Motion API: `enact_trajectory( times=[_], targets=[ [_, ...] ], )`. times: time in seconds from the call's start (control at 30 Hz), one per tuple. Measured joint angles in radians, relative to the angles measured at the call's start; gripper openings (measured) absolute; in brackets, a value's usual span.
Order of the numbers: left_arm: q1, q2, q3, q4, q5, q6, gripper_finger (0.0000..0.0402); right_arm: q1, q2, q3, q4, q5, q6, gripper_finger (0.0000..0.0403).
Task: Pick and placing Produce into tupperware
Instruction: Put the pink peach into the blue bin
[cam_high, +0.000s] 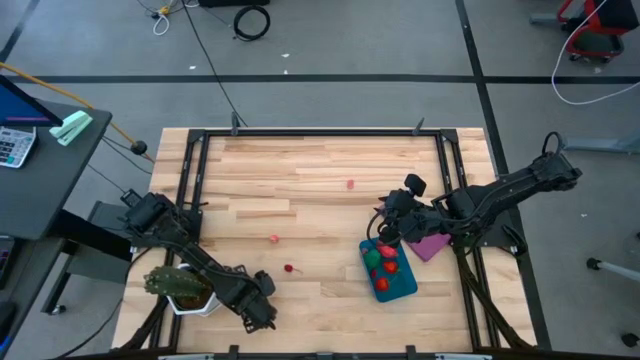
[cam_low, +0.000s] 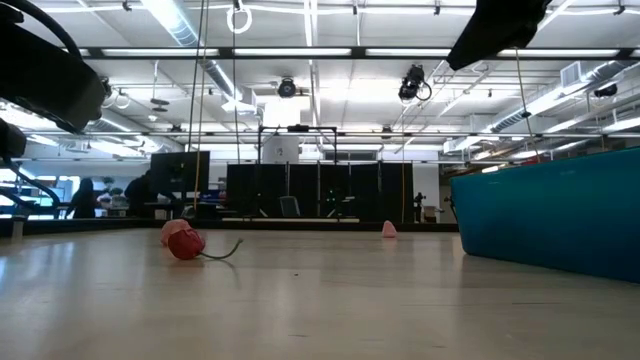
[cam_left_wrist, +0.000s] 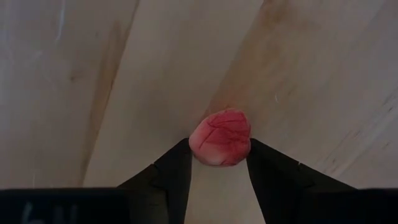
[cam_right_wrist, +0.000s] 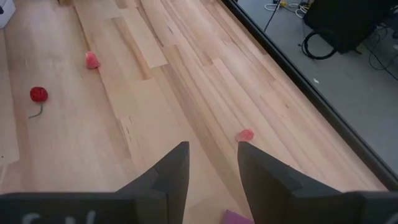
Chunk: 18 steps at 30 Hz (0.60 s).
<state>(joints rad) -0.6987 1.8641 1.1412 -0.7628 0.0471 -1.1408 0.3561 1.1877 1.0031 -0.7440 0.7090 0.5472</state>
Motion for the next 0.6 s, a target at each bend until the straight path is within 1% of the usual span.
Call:
enact_trajectory(
  times=[0.5, 0.6],
  targets=[
    [0.001, 0.0, 0.0, 0.001, -0.005, 0.011, 0.0149, 0.0, 0.0, 0.0, 0.0, 0.0, 0.0, 0.0145],
    [0.001, 0.0, -0.001, 0.004, -0.006, 0.042, 0.0143, 0.0, 0.0, 0.0, 0.0, 0.0, 0.0, 0.0145]
  ],
)
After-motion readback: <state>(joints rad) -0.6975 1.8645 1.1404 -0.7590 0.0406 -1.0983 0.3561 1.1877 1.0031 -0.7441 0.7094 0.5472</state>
